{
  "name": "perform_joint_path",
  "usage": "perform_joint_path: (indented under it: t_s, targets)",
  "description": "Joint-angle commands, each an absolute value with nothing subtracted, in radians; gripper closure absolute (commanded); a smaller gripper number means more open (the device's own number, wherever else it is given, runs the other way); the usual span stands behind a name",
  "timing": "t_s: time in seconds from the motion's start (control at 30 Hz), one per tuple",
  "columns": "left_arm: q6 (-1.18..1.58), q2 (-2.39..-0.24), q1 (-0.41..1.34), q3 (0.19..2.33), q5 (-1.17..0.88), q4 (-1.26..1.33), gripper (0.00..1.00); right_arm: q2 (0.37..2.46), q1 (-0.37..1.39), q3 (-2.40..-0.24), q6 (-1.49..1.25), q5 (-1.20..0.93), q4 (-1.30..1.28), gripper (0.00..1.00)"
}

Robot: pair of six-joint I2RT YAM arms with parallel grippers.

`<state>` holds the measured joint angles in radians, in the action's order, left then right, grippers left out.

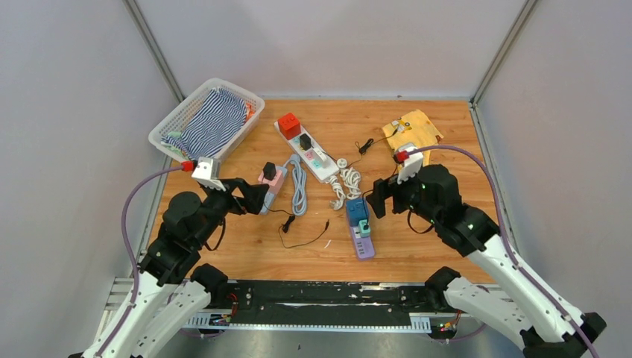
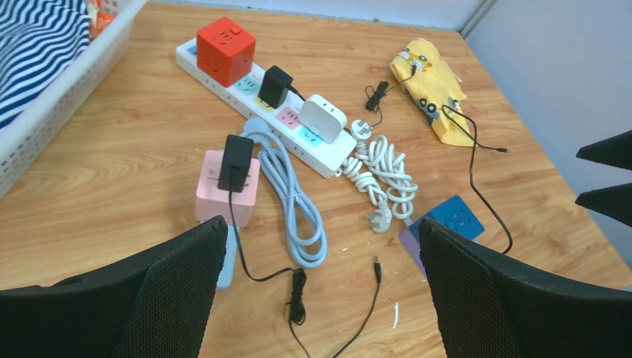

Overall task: Insert the plug
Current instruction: Reset both arms

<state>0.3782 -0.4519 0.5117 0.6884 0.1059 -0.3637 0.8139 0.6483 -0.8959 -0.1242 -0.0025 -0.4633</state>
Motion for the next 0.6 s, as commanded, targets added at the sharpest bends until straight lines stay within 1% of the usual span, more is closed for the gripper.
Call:
perform_joint_path:
  t_s: [0.0,0.2,0.57]
  targets:
    - [0.434,-0.424,0.508,0.648,0.066,-0.284,0.0,0.689,0.656,-0.796,-0.188,-0.022,-0.373,0.04]
    - [0.424,-0.419,0.507,0.642,0.074,-0.305,0.0,0.626,0.656,-0.761,-0.196,-0.027,-0.365,0.04]
    - [0.406,-0.414,0.508,0.64,0.084,-0.32,0.0,0.638,0.656,-0.769,-0.197,-0.033,-0.364,0.04]
